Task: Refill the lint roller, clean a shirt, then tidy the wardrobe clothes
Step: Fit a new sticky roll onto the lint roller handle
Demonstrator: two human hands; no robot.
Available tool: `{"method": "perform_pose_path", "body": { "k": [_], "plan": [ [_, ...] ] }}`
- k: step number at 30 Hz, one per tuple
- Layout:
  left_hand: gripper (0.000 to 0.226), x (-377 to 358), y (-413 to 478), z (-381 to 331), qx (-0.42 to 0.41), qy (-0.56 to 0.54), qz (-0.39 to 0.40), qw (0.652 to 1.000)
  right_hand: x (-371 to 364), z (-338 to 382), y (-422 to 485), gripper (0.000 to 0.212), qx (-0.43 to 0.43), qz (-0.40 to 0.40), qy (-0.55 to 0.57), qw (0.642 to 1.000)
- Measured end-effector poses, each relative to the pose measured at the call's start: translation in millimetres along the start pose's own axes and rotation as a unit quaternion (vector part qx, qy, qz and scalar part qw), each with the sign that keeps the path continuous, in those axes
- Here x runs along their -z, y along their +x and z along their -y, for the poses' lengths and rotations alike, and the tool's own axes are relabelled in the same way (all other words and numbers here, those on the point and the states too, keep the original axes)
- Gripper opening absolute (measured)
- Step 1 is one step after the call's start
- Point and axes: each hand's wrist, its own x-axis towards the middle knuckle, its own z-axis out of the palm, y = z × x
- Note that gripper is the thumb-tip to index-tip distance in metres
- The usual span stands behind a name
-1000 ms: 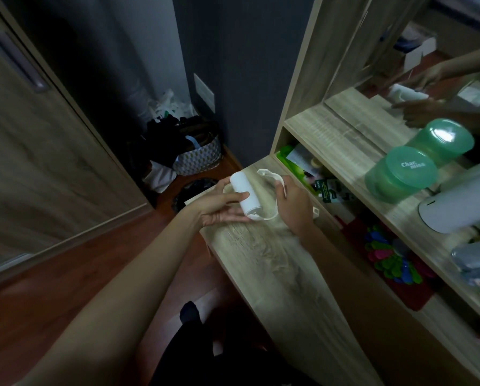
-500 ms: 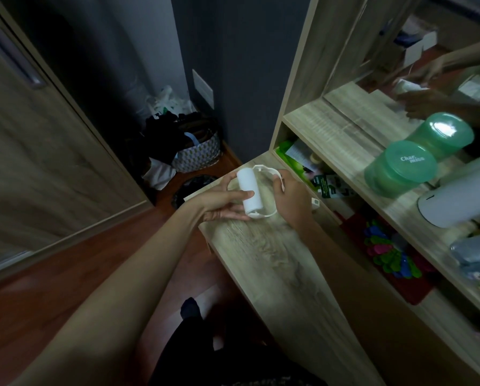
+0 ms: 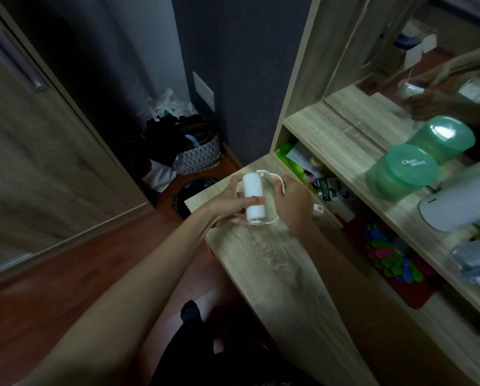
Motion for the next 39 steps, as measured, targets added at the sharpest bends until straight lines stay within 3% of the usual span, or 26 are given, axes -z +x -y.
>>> {"method": "perform_pose_path", "body": {
  "k": [16, 21, 25, 30, 39],
  "plan": [
    [0.079, -2, 3, 9, -0.033, 0.108, -0.019, 0.993, -10, -1, -7, 0.031, -0.022, 0.021, -0.029, 0.999],
    [0.07, 2, 7, 10, -0.07, 0.117, -0.031, 0.99, -2, -3, -2, 0.03, 0.011, 0.009, 0.051, 0.999],
    [0.065, 9, 10, 14, -0.115, 0.138, -0.045, 0.983, 6, -4, 1, 0.029, 0.038, 0.08, 0.132, 0.987],
    [0.062, 16, 16, 15, -0.164, 0.171, -0.029, 0.971, 2, -5, 0, 0.031, 0.004, 0.149, 0.188, 0.971],
    [0.063, 19, 17, 20, -0.16, 0.155, -0.001, 0.975, 3, -3, 0, 0.037, -0.049, 0.177, 0.236, 0.954]
  ]
}}
